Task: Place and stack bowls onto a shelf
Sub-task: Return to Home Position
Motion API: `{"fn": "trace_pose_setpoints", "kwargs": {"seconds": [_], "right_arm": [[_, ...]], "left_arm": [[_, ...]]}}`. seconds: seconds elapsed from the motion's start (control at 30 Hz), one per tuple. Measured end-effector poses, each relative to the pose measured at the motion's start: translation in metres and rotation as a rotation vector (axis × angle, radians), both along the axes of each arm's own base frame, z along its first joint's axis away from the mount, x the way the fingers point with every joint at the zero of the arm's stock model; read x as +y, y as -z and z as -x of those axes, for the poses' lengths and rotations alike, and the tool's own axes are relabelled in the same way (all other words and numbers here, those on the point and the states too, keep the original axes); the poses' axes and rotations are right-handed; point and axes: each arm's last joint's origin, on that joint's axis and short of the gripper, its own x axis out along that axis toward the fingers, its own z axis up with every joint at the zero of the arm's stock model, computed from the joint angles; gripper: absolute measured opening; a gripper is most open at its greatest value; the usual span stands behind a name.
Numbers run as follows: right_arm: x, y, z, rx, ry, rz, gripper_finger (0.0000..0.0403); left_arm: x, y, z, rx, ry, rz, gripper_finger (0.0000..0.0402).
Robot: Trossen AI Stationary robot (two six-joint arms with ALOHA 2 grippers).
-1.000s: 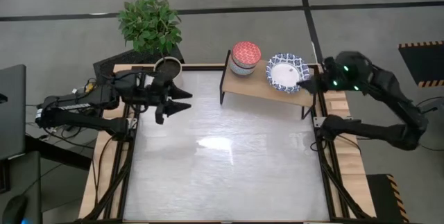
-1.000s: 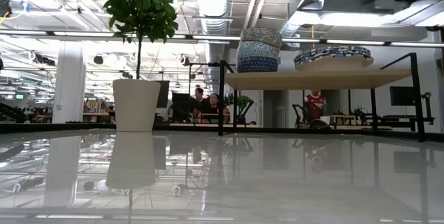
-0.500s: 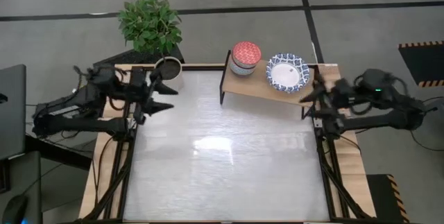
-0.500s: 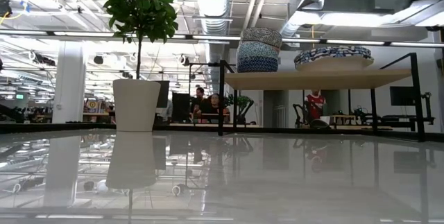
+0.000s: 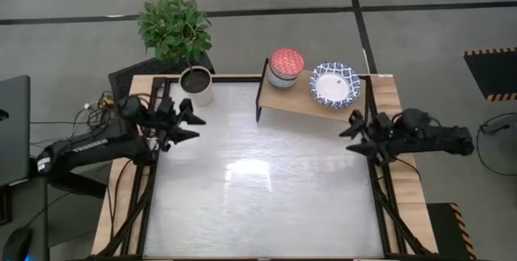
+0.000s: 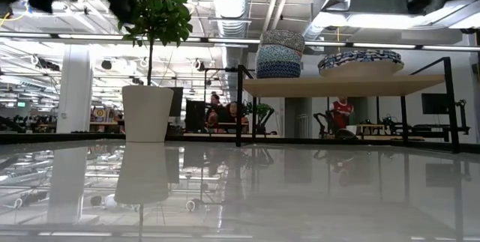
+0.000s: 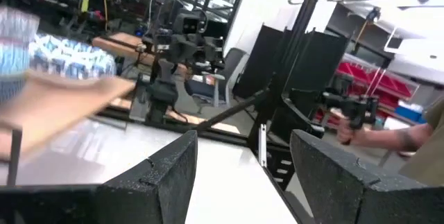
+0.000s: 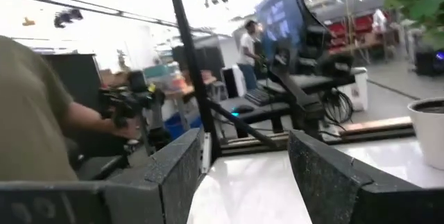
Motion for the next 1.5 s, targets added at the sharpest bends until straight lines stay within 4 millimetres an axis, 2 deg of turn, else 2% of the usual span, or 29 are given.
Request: {"fn": "trace_pose_setpoints", "kwargs": {"seconds": [0.27, 0.37, 0.47, 0.6, 0.93, 1.1, 1.33, 1.5], "right_arm": [[0.002, 0.069, -0.017, -0.016, -0.015, 0.010, 0.0244], [0.002, 0.082, -0.019, 0.009, -0.004, 0.025, 0.0244], [0.002, 0.085, -0.020, 0.023, 0.028, 0.097, 0.0244], [0.002, 0.091, -0.021, 0.062, 0.047, 0.206, 0.0244], [0.001, 0.097, -0.022, 0.132, 0.056, 0.186, 0.0244], [0.000, 0.101, -0.022, 0.183, 0.057, 0.142, 0.0244], [0.000, 0.102, -0.023, 0.197, 0.054, 0.131, 0.0244], [0.000, 0.102, -0.023, 0.200, 0.053, 0.131, 0.0244]], "left_arm": [[-0.005, 0.064, 0.012, -0.055, -0.049, 0.053, 0.0217], [-0.008, 0.084, 0.015, -0.041, -0.052, 0.086, 0.0217], [-0.010, 0.093, 0.015, 0.033, -0.049, 0.104, 0.0217], [-0.011, 0.100, 0.014, 0.090, -0.061, 0.060, 0.0217], [-0.012, 0.111, 0.013, 0.187, -0.092, 0.026, 0.0217], [-0.012, 0.111, 0.013, 0.174, -0.089, -0.001, 0.0217], [-0.010, 0.112, 0.013, 0.176, -0.188, -0.060, 0.0217], [-0.009, 0.113, 0.013, 0.207, -0.183, 0.094, 0.0217]]}}
